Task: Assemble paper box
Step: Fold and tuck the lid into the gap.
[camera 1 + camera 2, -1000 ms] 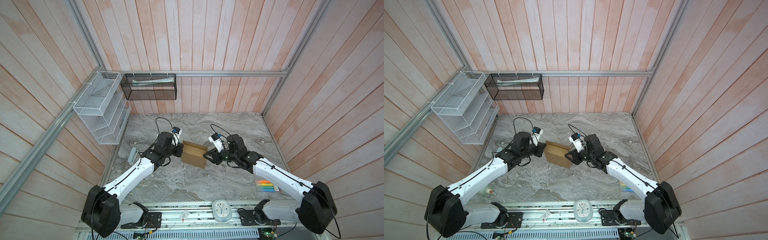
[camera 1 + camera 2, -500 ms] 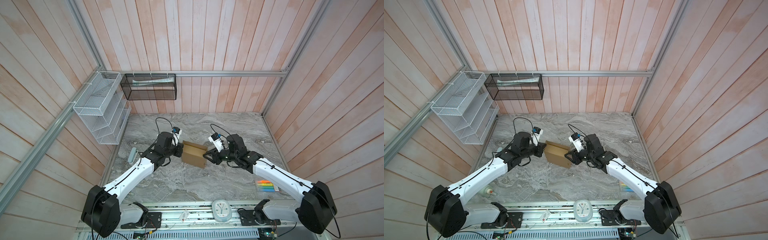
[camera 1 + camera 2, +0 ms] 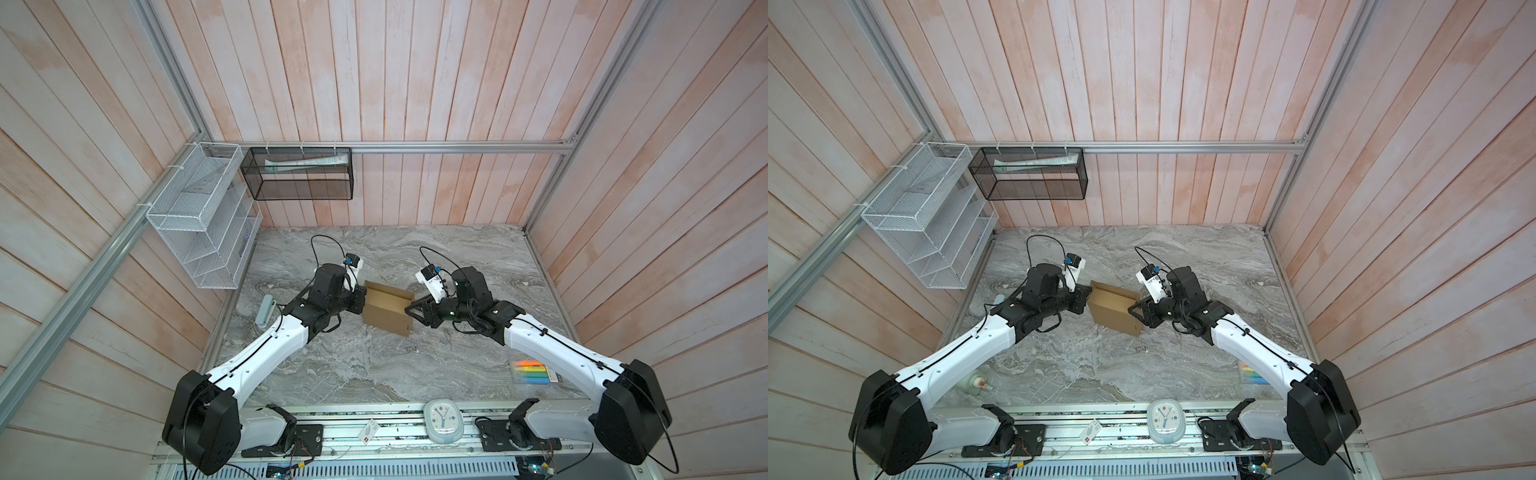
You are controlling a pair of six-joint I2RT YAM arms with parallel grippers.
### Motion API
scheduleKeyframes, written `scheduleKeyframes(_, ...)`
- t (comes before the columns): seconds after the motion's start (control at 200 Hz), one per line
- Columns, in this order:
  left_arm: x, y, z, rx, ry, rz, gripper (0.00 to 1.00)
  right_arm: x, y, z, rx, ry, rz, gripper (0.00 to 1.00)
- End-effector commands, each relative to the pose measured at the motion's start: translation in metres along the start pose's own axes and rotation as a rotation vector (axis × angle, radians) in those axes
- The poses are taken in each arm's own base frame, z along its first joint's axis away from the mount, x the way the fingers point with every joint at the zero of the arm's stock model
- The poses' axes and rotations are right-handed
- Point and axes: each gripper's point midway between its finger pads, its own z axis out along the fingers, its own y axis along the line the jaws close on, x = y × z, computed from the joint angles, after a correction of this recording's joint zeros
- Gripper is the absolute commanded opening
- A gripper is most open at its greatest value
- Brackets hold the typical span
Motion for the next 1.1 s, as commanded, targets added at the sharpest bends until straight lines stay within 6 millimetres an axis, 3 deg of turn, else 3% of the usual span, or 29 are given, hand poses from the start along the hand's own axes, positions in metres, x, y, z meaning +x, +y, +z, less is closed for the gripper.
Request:
scheduleKeyframes(0.0,0.007,-0.0127,0.0024,0.057,0.044,0.004,0.0,-0.0155,0.0156,0.0008,-0.054,-0.031,-0.043,0.37)
scheduleKeyframes(1.095,0.0097,-0.0121,0.0031,0.053,0.05,0.002,0.0,-0.0192,0.0192,0.0031,-0.079,-0.037,-0.048,0.37)
